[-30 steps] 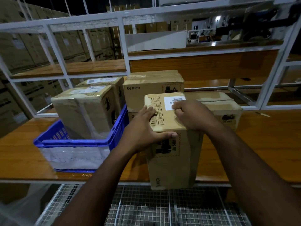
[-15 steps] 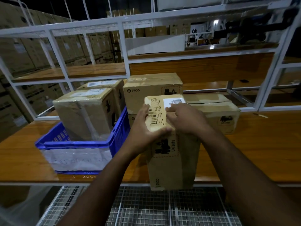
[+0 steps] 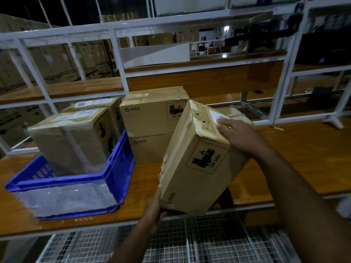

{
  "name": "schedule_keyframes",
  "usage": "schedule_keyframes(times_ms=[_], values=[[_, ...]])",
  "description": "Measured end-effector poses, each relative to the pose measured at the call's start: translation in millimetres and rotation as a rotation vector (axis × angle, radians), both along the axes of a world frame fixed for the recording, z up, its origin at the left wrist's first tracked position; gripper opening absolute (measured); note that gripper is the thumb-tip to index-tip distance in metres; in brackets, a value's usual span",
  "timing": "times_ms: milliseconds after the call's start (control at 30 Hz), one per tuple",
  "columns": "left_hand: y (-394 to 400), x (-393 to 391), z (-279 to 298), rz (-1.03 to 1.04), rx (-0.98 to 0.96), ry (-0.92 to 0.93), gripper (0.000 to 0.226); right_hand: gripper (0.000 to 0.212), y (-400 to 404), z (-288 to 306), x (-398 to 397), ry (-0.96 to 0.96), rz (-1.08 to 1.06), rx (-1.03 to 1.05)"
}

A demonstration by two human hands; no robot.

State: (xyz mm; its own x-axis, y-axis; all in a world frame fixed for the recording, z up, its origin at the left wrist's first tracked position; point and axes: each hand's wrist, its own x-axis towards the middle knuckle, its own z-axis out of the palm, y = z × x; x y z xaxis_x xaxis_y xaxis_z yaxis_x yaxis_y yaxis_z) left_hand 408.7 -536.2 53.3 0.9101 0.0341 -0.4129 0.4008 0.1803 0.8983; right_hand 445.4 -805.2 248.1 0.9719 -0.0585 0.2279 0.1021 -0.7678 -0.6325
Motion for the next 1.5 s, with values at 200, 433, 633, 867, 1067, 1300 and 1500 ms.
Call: schedule_keyframes(times_ms=[200, 433, 633, 867, 1067, 1300, 1500], values=[[-26, 13, 9, -0.017, -0.185, -0.126, 0.034, 0.040, -53, -34, -11, -0.024, -0.083, 0.296], [-54, 11, 38, -0.134, -0.073, -0.285, 0.046, 0.030, -111, -102, -41, -0.083, -0.379, 0.666], [-85, 15, 71, -0.160, -0.020, -0.491, 0.065, 0.029, -145, -118, -38, -0.142, -0.439, 0.784], [-117, 44, 101, -0.135, 0.062, -0.665, 0.062, 0.051, -159, -90, -9, -0.234, -0.571, 0.924], [-140, 62, 128, -0.145, 0.092, -0.759, 0.055, 0.059, -181, -76, 14, -0.352, -0.500, 0.949], [-164, 96, 144, -0.170, 0.155, -0.892, 0.068, 0.044, -197, -44, 50, -0.501, -0.483, 0.860], [-164, 143, 134, -0.132, 0.240, -0.892, 0.062, 0.052, -202, -39, 110, -0.390, -0.378, 0.923]])
